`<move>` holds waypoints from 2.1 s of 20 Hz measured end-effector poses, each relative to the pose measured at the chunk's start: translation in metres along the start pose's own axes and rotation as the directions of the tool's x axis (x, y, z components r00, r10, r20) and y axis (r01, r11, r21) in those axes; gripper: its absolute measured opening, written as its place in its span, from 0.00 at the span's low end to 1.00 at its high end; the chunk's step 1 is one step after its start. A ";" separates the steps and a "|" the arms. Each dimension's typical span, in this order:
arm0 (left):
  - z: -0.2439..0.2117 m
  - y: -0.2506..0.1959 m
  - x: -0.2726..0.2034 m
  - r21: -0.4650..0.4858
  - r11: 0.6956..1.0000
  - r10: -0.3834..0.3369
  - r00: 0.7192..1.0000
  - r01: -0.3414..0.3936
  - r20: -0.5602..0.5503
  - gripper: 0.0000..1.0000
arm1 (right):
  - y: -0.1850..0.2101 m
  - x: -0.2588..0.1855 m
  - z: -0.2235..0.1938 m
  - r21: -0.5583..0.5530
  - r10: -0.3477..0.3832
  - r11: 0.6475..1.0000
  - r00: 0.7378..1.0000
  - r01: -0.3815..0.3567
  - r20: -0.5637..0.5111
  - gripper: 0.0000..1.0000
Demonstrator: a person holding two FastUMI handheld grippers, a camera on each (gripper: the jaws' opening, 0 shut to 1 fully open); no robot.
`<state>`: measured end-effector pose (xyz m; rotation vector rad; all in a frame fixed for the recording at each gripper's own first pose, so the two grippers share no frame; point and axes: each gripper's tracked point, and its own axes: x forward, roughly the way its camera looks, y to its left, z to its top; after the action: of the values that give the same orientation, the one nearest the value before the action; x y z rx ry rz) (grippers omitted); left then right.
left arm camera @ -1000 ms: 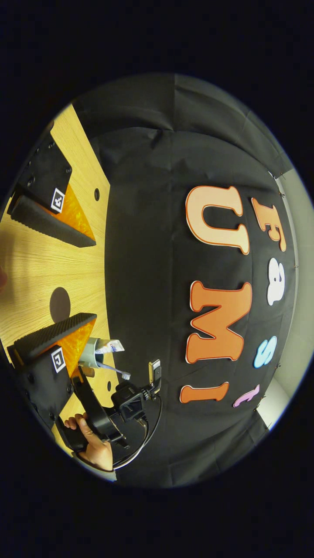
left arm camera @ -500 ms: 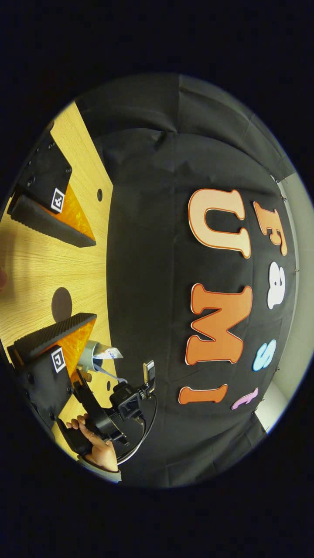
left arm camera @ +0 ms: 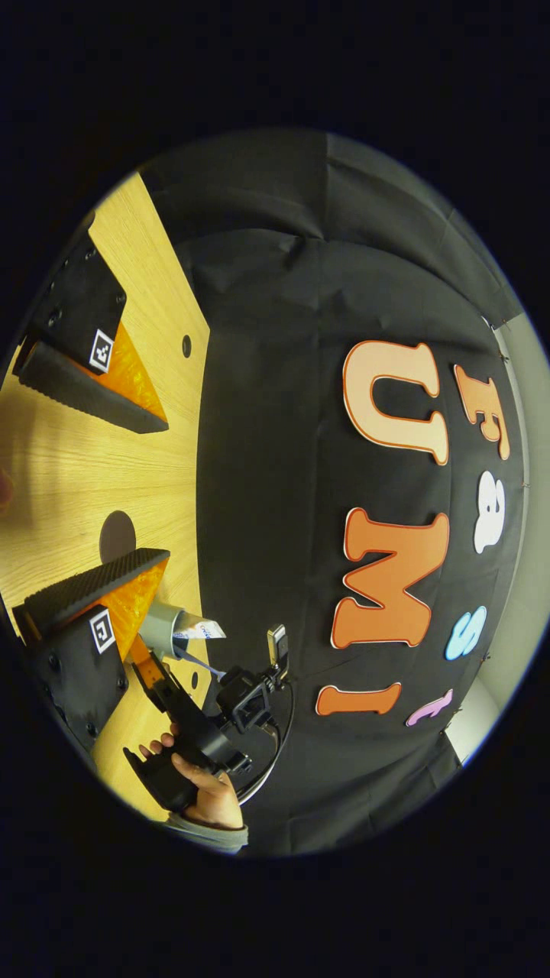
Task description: Put the toothbrush and toothpaste on the desktop into the cup, then pick up the cup and place it on the coaster on the desktop.
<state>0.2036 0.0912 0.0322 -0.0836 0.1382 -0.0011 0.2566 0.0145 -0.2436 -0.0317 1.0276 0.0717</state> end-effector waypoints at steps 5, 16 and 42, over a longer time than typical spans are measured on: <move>0.000 0.001 -0.006 0.002 1.000 0.000 1.000 0.000 0.004 0.95 | 0.002 0.002 0.000 0.058 0.051 0.997 0.998 -0.050 -0.023 0.28; -0.002 0.004 -0.008 0.010 1.000 0.012 1.000 -0.012 -0.006 0.96 | 0.001 0.006 0.010 0.040 0.041 0.998 0.997 -0.044 0.067 0.19; -0.004 0.022 -0.015 0.027 0.999 0.042 0.999 -0.042 -0.007 0.96 | 0.000 0.013 0.024 -0.095 0.189 0.979 0.976 -0.180 0.105 0.18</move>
<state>0.1884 0.1129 0.0281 -0.0542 0.1473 0.0387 0.2837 0.0169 -0.2418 -0.0092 0.9108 0.2838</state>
